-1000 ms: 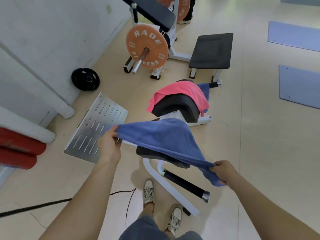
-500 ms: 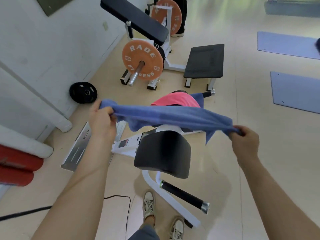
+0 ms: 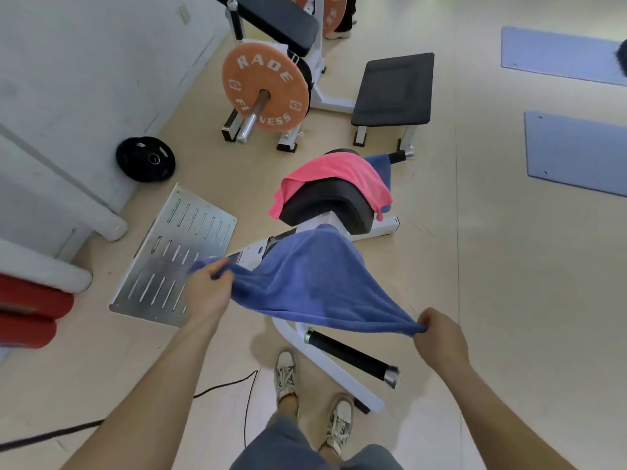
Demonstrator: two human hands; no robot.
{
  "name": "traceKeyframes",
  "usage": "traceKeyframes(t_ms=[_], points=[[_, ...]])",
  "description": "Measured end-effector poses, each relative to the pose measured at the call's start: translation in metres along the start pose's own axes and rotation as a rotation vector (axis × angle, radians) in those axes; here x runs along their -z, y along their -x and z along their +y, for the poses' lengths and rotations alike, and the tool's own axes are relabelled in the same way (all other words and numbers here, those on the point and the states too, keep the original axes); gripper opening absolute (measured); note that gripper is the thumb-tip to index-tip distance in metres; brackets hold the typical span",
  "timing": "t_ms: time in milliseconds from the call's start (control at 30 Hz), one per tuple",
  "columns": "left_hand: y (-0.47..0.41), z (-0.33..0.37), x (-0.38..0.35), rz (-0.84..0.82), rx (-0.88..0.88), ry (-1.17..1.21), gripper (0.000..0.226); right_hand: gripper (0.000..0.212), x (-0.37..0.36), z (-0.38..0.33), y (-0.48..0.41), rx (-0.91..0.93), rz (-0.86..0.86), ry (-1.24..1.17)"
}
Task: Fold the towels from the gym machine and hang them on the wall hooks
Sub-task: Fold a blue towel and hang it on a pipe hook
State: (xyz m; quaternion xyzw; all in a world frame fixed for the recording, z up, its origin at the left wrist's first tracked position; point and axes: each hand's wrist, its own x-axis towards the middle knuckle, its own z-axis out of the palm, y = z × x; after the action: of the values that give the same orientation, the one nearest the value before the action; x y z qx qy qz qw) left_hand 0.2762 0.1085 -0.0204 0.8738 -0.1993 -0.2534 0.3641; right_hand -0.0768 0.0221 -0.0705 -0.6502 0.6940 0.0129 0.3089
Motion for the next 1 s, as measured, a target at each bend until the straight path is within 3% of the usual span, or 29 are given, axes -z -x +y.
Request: traceKeyframes(t_ms=[133, 267, 334, 434, 567, 634, 734, 801, 901, 968, 1001], points=[[0.025, 0.031, -0.018, -0.109, -0.266, -0.087, 0.032, 0.018, 0.015, -0.044, 0.003, 0.366, 0.109, 0.075], [0.067, 0.056, -0.044, -0.539, -0.476, -0.139, 0.036, 0.016, 0.023, -0.105, 0.017, 0.834, 0.104, 0.054], [0.081, 0.059, -0.059, -0.672, -0.512, -0.174, 0.027, 0.018, 0.026, -0.125, 0.022, 0.946, 0.101, 0.057], [0.083, 0.056, -0.070, -0.520, -0.378, -0.031, 0.003, 0.012, 0.036, -0.138, 0.025, 0.906, 0.023, -0.021], [0.078, 0.052, -0.059, -0.390, -0.527, 0.052, 0.008, 0.004, 0.053, -0.135, 0.008, 0.645, -0.215, -0.067], [0.078, 0.052, -0.053, -0.370, -0.509, 0.089, 0.011, 0.020, 0.058, -0.128, -0.002, 0.548, -0.313, -0.096], [0.078, 0.049, -0.051, -0.363, -0.422, 0.119, 0.014, 0.008, 0.062, -0.122, -0.004, 0.463, -0.396, -0.410], [0.079, 0.048, -0.049, -0.426, -0.368, 0.164, 0.016, 0.011, 0.062, -0.124, 0.000, 0.381, -0.505, -0.700], [0.079, 0.053, -0.045, -0.517, -0.078, 0.492, 0.018, 0.013, 0.056, -0.134, 0.008, 0.332, -0.550, -0.914], [0.072, 0.057, -0.042, -0.538, 0.185, 0.875, 0.031, 0.012, 0.051, -0.140, 0.012, 0.371, -0.522, -0.893], [0.068, 0.057, -0.041, -0.541, 0.227, 0.990, 0.034, 0.011, 0.049, -0.143, 0.014, 0.392, -0.505, -0.865]])
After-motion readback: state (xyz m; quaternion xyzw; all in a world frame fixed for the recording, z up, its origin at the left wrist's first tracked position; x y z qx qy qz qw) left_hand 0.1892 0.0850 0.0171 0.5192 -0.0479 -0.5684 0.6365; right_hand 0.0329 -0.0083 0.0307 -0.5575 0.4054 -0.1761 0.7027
